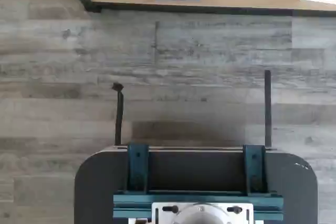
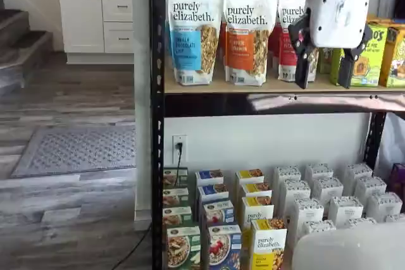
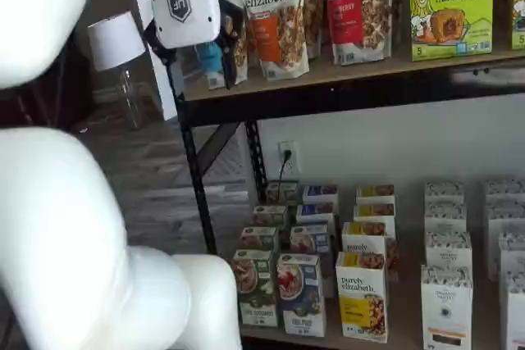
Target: Pick up the blue and white box that is on the bottom shelf, the second box from the left
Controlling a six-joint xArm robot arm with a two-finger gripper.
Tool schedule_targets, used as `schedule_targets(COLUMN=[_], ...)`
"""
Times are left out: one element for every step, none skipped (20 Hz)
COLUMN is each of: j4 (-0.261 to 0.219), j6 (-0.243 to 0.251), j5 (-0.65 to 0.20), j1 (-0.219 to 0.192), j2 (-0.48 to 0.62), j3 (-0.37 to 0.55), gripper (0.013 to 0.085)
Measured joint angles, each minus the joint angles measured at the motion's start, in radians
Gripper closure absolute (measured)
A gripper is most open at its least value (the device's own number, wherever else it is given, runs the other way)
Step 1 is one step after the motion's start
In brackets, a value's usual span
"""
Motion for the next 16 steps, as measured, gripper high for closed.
schedule_targets(j4=[-0.013, -0.037, -0.041, -0.042, -0.042, -0.042, -0.043, -0.044, -0.044, -0.044, -0.042, -0.039, -0.038, -0.038, -0.037, -0.039], j6=[0.006, 0.016, 0.018, 0.018, 0.017, 0.018, 0.019, 0.021, 0.023, 0.025, 0.028, 0.032, 0.037, 0.041, 0.046, 0.052], j5=[0.008, 0.02, 0.023, 0.023, 0.022, 0.021, 0.02, 0.019, 0.016, 0.012, 0.006, -0.001, -0.008, -0.016, -0.024, -0.032], j1=[0.011, 0.034, 0.037, 0.036, 0.035, 0.036, 0.037, 0.039, 0.042, 0.044, 0.046, 0.049, 0.053, 0.057, 0.061, 0.068], j2=[0.005, 0.013, 0.014, 0.014, 0.014, 0.014, 0.015, 0.016, 0.016, 0.016, 0.015, 0.014, 0.014, 0.013, 0.012, 0.011], j3=[-0.004, -0.011, -0.012, -0.012, -0.011, -0.01, -0.009, -0.007, -0.003, 0.0, 0.005, 0.011, 0.018, 0.025, 0.033, 0.041], gripper=[0.013, 0.013, 0.013, 0.013, 0.013, 0.013, 0.013, 0.013, 0.013, 0.013, 0.013, 0.013, 0.013, 0.013, 0.013, 0.013])
